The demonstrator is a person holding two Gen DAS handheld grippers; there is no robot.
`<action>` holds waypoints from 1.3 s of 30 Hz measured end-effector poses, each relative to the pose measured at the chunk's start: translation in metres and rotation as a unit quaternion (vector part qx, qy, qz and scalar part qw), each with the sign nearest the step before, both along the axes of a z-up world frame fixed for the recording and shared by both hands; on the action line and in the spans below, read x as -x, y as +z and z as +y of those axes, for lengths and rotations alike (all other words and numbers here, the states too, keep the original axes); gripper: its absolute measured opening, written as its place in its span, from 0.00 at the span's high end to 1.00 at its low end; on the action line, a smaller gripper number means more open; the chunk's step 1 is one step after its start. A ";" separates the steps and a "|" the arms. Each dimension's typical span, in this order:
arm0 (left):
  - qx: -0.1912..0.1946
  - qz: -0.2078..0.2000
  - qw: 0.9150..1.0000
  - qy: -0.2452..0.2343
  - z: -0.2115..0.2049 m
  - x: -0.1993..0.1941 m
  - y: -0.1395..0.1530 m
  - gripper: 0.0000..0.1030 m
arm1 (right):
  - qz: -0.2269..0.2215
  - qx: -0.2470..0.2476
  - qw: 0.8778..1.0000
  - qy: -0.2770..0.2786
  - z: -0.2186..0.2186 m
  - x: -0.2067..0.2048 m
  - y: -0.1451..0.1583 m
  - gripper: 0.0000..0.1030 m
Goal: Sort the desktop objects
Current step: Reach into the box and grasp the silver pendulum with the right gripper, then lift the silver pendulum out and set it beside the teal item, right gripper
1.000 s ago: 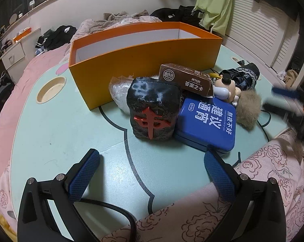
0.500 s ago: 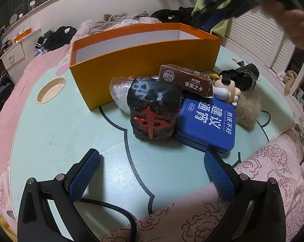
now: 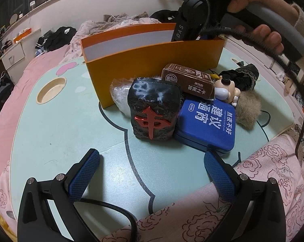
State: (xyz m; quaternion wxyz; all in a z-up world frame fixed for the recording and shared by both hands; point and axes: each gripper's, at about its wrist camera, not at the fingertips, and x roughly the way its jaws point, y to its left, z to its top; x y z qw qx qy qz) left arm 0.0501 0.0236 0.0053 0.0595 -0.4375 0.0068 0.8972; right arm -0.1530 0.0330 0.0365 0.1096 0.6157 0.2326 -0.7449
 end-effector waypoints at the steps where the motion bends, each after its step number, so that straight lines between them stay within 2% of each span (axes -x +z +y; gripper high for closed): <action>1: 0.000 0.000 1.000 0.000 0.000 0.000 0.000 0.00 | 0.001 0.004 1.000 -0.001 0.002 0.000 0.001 0.66; 4: 0.000 0.000 1.000 0.000 0.000 0.000 0.000 0.00 | 0.001 0.024 1.000 -0.001 0.007 0.001 0.004 0.66; 6: 0.000 0.000 1.000 0.000 0.000 0.000 0.000 0.00 | 0.000 0.060 0.998 -0.010 0.013 0.001 0.014 0.66; 8: 0.000 0.000 1.000 -0.001 0.000 0.000 0.000 0.00 | 0.024 0.107 0.994 -0.014 0.020 -0.007 0.038 0.66; 11: 0.000 0.000 1.000 0.000 0.000 0.000 0.000 0.00 | 0.064 0.165 0.984 -0.008 0.034 -0.031 0.077 0.66; 15: 0.000 0.000 1.000 0.000 0.000 0.000 0.000 0.00 | 0.065 0.214 0.974 0.022 0.047 -0.070 0.095 0.66; 21: 0.000 0.000 1.000 0.000 -0.001 -0.001 0.000 0.00 | 0.078 0.190 0.978 0.022 0.051 -0.102 0.063 0.66; 24: 0.000 0.000 1.000 0.000 -0.001 -0.001 0.000 0.00 | 0.085 0.207 0.974 0.015 0.055 -0.103 0.051 0.65; 27: 0.000 0.000 1.000 0.000 -0.001 -0.001 0.000 0.00 | 0.104 0.225 0.969 0.009 0.059 -0.103 0.052 0.53; 30: 0.000 0.000 1.000 0.000 -0.001 -0.001 0.000 0.00 | 0.140 0.233 0.962 0.022 0.054 -0.109 0.065 0.52; 33: 0.000 0.000 1.000 0.000 -0.001 -0.001 0.000 0.00 | 0.175 0.206 0.961 0.064 0.034 -0.116 0.074 0.45; 35: 0.000 0.001 1.000 0.000 -0.001 -0.001 0.000 0.00 | 0.189 0.174 0.962 0.092 0.016 -0.118 0.071 0.44; 39: 0.000 0.001 1.000 0.000 -0.001 -0.001 0.000 0.00 | 0.177 0.144 0.968 0.108 -0.008 -0.109 0.056 0.44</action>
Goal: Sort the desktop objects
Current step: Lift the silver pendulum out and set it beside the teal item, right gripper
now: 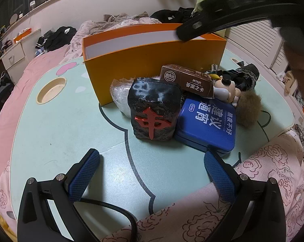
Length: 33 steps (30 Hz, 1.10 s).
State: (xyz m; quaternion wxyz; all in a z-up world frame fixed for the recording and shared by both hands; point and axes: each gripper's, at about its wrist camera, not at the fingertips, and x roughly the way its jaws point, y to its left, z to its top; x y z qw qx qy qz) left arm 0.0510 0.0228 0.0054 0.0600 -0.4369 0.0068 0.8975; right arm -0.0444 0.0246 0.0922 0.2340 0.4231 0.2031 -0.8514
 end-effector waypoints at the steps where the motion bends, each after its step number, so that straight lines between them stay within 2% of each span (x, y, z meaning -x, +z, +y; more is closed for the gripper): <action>1: 0.000 0.000 1.000 0.000 0.000 0.000 0.000 0.00 | -0.001 -0.008 1.000 -0.001 -0.006 0.003 -0.005 0.44; 7: 0.000 0.000 1.000 0.000 0.000 0.000 0.000 0.00 | 0.009 -0.031 0.999 -0.013 -0.027 0.016 -0.016 0.44; 10: 0.000 0.000 1.000 0.000 0.000 0.000 0.000 0.00 | 0.017 -0.034 0.999 -0.020 -0.022 0.017 -0.016 0.44; 15: 0.000 0.000 1.000 0.000 0.000 0.000 0.000 0.00 | 0.037 0.035 0.999 -0.003 0.009 -0.012 0.003 0.44; 17: 0.000 0.000 1.000 0.000 0.000 0.000 0.000 0.00 | 0.058 0.063 0.996 0.000 0.028 -0.033 0.011 0.41; 19: 0.000 0.000 1.000 0.000 0.000 0.000 0.000 0.00 | 0.074 0.077 0.994 0.000 0.046 -0.052 0.010 0.33; 22: 0.000 0.000 1.000 0.000 0.000 0.000 0.000 0.00 | 0.086 0.086 0.993 -0.012 0.079 -0.080 -0.003 0.30; 26: 0.000 0.000 1.000 0.001 0.000 -0.001 0.000 0.00 | 0.057 0.114 0.990 -0.055 0.126 -0.103 -0.035 0.30; 28: 0.000 0.000 1.000 0.001 0.000 -0.001 0.000 0.00 | 0.048 0.121 0.990 -0.059 0.138 -0.110 -0.048 0.30; 31: 0.000 0.000 1.000 0.001 -0.001 -0.001 0.000 0.00 | 0.038 0.097 0.993 -0.053 0.137 -0.115 -0.071 0.29; 32: 0.000 0.000 1.000 0.001 0.000 -0.001 0.000 0.00 | 0.047 0.108 0.991 -0.056 0.138 -0.116 -0.076 0.27; 33: 0.001 0.000 1.000 0.000 -0.001 -0.001 0.000 0.00 | 0.047 0.114 0.990 -0.065 0.139 -0.113 -0.078 0.19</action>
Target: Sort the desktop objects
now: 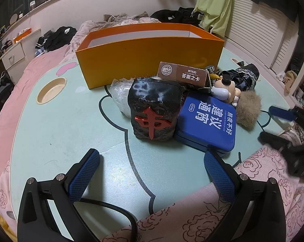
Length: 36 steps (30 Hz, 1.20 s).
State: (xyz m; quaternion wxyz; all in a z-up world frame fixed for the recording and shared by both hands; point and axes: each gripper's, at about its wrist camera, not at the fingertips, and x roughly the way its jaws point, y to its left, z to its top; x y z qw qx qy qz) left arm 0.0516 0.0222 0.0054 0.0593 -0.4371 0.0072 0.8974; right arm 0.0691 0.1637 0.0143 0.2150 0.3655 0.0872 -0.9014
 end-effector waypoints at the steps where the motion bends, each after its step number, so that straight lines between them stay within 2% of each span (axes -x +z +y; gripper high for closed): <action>1: 0.000 0.000 1.000 0.000 0.000 0.000 0.000 0.00 | 0.000 0.002 1.000 -0.003 0.002 0.002 -0.002 0.08; 3: 0.000 -0.001 1.000 0.000 0.000 0.000 0.000 0.00 | 0.000 0.000 1.000 -0.005 0.002 0.007 -0.007 0.00; 36: 0.000 0.000 1.000 0.000 0.000 -0.001 0.000 0.00 | 0.011 0.012 1.000 0.005 0.006 0.002 -0.004 0.00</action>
